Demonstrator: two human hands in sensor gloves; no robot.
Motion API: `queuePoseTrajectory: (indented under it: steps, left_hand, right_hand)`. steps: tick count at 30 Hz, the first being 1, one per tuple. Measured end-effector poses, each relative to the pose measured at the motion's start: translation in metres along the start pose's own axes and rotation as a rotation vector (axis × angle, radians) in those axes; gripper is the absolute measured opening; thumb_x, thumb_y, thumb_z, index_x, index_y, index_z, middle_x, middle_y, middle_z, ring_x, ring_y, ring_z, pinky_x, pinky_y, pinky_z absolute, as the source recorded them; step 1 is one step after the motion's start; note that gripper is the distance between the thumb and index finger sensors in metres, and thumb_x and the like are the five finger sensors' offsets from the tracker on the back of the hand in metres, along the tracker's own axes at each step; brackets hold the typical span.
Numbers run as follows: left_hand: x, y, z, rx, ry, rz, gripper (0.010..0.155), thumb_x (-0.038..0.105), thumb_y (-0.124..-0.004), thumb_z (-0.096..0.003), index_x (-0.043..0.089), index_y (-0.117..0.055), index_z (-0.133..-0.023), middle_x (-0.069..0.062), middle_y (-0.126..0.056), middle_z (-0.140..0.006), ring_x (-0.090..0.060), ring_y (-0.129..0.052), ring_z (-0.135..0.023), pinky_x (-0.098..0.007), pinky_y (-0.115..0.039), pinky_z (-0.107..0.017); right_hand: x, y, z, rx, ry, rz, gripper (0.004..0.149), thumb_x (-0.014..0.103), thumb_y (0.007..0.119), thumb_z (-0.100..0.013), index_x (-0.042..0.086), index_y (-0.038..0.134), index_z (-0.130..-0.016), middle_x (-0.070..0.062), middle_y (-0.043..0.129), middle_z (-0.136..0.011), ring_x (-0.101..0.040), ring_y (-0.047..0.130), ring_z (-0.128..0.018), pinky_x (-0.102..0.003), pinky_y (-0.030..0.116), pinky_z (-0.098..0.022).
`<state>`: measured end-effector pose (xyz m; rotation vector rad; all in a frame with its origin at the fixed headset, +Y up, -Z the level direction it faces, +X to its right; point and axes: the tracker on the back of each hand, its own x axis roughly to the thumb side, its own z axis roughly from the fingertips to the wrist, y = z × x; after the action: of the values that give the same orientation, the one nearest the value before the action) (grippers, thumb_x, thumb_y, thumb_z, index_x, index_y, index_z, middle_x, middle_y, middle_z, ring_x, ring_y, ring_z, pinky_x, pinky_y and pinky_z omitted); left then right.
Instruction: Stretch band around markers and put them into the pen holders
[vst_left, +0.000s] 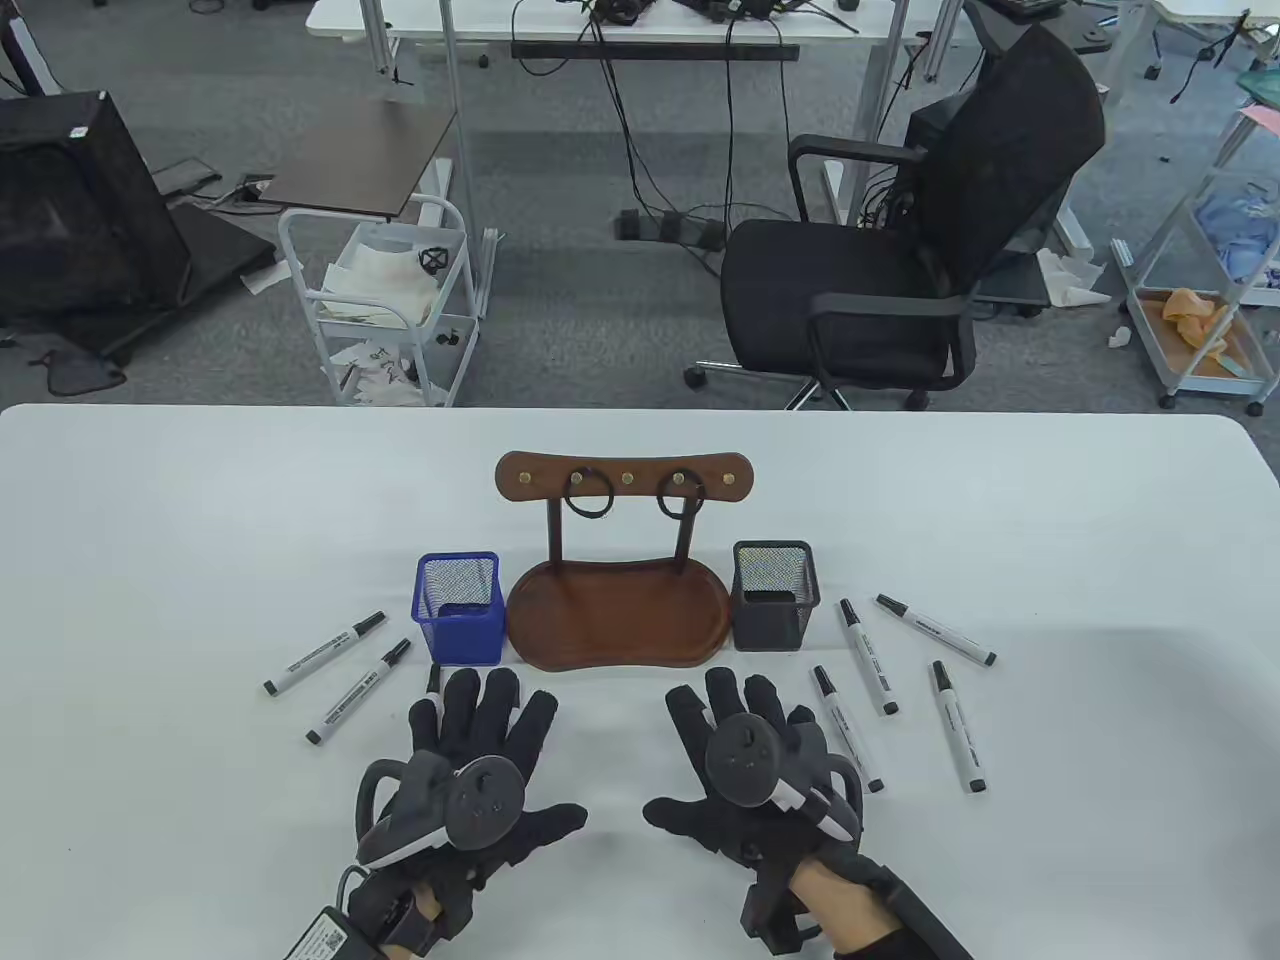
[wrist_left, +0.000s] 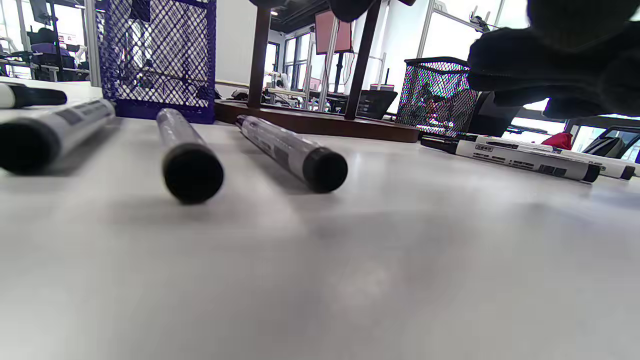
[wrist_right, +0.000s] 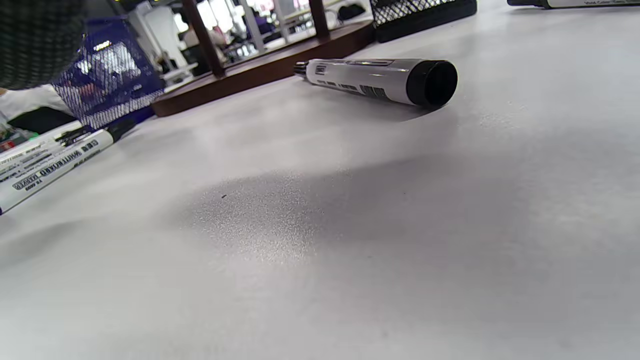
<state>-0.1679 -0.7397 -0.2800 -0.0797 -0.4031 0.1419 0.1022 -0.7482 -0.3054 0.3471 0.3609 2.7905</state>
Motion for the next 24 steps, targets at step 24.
queuePoseTrajectory:
  steps: [24]
  left_hand:
    - [0.015,0.02,-0.007,0.036,-0.072,0.074,0.104,0.082,-0.063,-0.0472,0.019,-0.032,-0.124,-0.031,-0.021,-0.131,-0.066,-0.015,-0.112,-0.084,-0.029,-0.071]
  right_hand:
    - [-0.002,-0.002,0.0,-0.005,0.004,-0.015,0.098,0.073,0.078,-0.036,0.041,0.023,-0.111,-0.002,0.008,-0.129,-0.043,0.005,-0.116,-0.076,0.018,-0.076]
